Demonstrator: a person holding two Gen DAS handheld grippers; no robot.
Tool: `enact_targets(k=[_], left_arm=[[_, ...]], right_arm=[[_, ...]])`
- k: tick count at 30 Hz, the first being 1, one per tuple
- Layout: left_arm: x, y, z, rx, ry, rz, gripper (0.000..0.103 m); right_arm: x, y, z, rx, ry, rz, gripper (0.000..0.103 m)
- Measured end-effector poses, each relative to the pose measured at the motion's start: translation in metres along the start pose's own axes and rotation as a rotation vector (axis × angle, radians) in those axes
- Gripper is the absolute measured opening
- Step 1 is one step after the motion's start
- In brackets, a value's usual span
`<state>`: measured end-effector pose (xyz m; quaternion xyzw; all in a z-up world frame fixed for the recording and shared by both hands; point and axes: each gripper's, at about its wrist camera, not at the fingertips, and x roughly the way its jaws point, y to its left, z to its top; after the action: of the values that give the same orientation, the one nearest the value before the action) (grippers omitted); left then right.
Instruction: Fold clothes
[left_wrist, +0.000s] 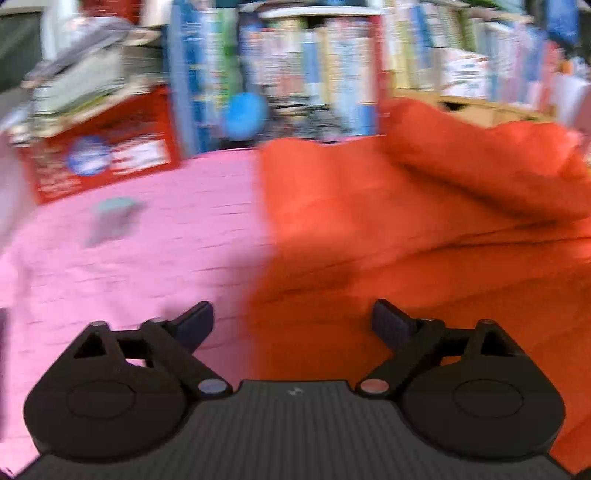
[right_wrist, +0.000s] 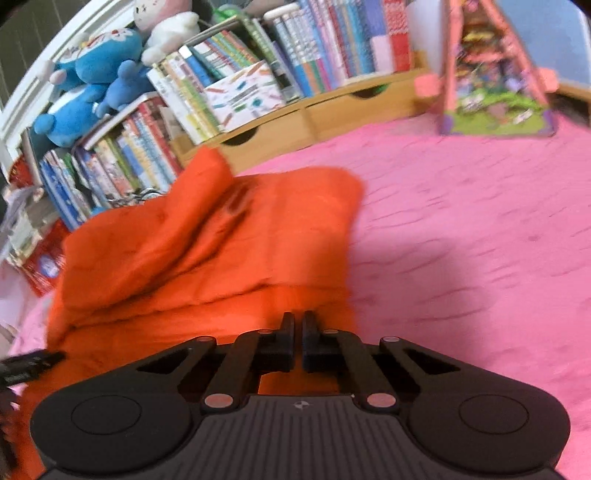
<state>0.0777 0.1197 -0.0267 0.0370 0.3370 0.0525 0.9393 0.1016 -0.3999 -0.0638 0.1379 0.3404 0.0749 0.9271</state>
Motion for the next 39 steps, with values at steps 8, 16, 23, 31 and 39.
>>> enact_targets(k=[8,16,23,31,39], left_arm=[[-0.036,0.028,-0.010,-0.039,-0.043,-0.018,0.096],[-0.074,-0.001,-0.036,0.104,-0.056,-0.083,0.100],[-0.105,-0.016,-0.064,0.145,-0.046,-0.125,0.100],[-0.142,-0.011,-0.089,0.158,-0.070,-0.140,0.102],[-0.151,0.006,-0.100,0.146,-0.079,-0.106,0.103]], right_arm=[[-0.054,-0.029,-0.016,-0.093,-0.041,-0.048,0.062],[-0.120,0.000,-0.060,-0.364,-0.111,-0.012,0.077],[-0.156,0.082,-0.119,-0.720,-0.150,0.136,0.091],[-0.165,0.165,-0.220,-1.330,-0.153,0.230,0.103],[-0.145,0.195,-0.236,-1.393,-0.203,0.105,0.059]])
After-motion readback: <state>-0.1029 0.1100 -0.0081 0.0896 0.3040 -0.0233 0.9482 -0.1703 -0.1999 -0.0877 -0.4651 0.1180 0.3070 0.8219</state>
